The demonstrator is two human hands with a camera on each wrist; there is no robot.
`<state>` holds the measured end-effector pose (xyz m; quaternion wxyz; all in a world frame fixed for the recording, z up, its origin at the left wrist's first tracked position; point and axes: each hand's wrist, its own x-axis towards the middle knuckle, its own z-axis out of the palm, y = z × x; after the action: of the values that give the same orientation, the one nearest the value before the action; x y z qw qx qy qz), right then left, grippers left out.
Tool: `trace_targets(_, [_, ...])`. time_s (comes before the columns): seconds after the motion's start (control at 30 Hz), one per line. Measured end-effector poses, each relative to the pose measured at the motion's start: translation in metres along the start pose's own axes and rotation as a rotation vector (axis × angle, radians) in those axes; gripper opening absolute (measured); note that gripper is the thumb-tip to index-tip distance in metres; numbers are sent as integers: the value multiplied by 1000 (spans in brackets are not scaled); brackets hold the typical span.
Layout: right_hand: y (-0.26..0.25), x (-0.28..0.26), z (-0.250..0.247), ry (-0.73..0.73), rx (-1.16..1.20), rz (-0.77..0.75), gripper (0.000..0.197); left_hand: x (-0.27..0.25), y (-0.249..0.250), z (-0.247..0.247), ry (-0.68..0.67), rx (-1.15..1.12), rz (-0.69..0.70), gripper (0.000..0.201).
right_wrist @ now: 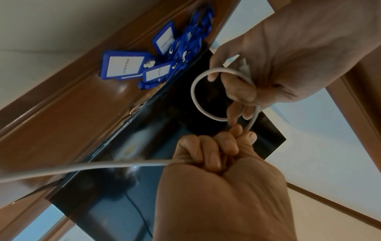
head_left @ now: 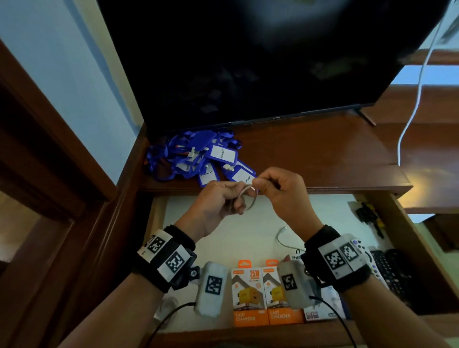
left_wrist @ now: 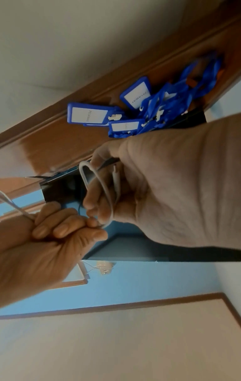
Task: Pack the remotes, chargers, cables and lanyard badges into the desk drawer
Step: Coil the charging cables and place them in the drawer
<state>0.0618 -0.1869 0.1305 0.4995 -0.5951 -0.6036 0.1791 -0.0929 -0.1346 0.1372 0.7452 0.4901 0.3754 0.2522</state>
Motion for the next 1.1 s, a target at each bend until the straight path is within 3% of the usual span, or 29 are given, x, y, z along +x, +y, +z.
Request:
trace_targets(0.1, [-2,-1,8,53,22,56,17,1,5,-6,-53,-63,-81,36])
trace_targets(0.2, [-4,-3,15,-20,102,175,10,3,8,-14,-68,-106,-161,37])
trace_targets(0.37, [-12,-13,24,-210,211,332,34,3,8,-23,-44,-131,-211,39])
trace_targets(0.6, [-14,-16,31,-53,236,357,33,-1,0,-25,-27,-71,-207,45])
trace_targets(0.9, [-16,-21,31,84,376,453,30,-15,-1,-31,-68,-164,-221,37])
trace_targets(1.1, [-19,-27,33,-13,435,432,23,-20,4,-34,-123,-323,-208,42])
